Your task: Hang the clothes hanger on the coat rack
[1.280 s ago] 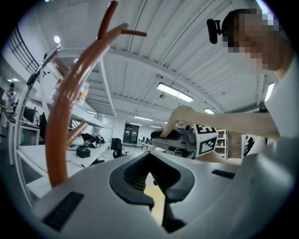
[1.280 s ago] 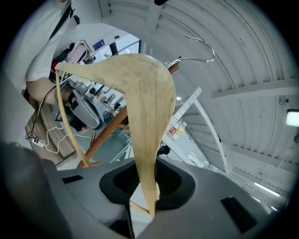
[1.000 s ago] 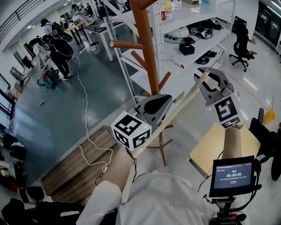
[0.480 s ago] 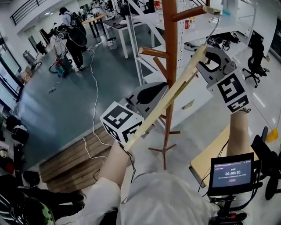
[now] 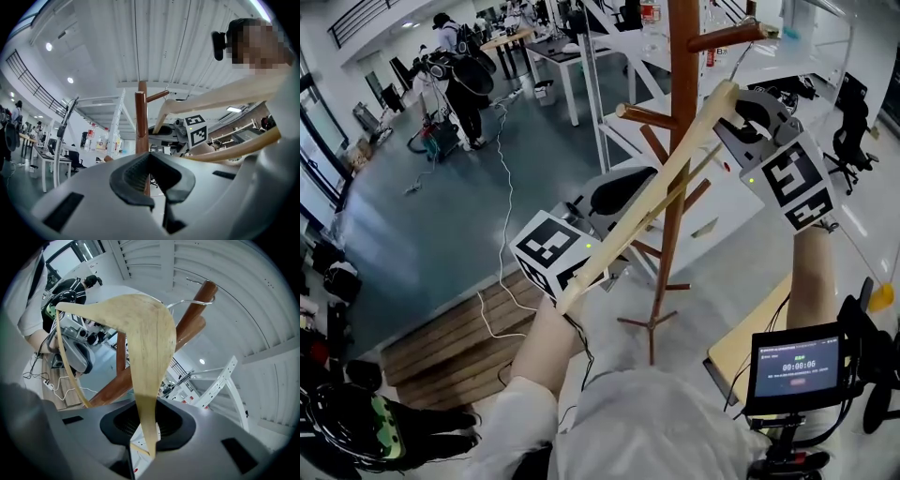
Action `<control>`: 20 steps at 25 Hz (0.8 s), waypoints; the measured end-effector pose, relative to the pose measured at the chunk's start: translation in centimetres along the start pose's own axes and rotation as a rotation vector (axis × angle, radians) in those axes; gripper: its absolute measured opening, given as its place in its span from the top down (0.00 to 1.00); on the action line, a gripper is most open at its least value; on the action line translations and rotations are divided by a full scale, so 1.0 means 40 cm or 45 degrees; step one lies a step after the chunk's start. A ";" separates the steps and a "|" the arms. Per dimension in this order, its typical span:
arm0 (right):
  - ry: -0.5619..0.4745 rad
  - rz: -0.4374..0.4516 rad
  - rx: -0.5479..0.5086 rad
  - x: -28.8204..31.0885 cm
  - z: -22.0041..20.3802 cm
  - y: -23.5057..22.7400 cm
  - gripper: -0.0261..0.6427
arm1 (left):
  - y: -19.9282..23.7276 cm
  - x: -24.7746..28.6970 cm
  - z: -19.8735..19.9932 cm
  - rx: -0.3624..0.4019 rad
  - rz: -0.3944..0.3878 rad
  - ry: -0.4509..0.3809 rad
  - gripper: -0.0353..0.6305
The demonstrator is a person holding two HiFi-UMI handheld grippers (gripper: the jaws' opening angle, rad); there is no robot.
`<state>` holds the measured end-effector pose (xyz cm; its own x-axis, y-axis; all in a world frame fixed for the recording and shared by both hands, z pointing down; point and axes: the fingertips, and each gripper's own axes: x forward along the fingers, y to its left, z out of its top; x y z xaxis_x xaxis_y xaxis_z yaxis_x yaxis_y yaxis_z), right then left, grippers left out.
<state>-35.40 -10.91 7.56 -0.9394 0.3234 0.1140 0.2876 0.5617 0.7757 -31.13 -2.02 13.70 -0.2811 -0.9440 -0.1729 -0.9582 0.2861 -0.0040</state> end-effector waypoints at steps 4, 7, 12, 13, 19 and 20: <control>0.002 0.019 0.023 0.003 -0.006 0.014 0.83 | 0.005 -0.002 -0.010 -0.011 0.008 0.010 0.94; 0.019 0.029 0.027 0.019 -0.026 0.024 0.83 | 0.017 -0.006 -0.030 -0.021 0.023 0.013 0.94; 0.051 0.041 0.024 0.037 -0.050 0.037 0.83 | 0.034 -0.022 -0.050 -0.048 0.054 0.020 0.94; 0.057 0.043 0.023 0.042 -0.050 0.041 0.83 | 0.040 -0.029 -0.052 -0.050 0.064 0.023 0.94; 0.051 0.038 0.050 0.049 -0.064 0.054 0.83 | 0.065 -0.058 -0.078 -0.062 0.121 0.041 0.94; 0.050 0.035 0.057 0.049 -0.066 0.055 0.83 | 0.069 -0.063 -0.080 -0.060 0.131 0.042 0.94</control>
<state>-37.10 -11.06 11.13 -0.9374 0.3096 0.1596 0.3204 0.5869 0.7436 -33.23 0.63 17.26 -0.3787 -0.9153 -0.1375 -0.9255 0.3742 0.0581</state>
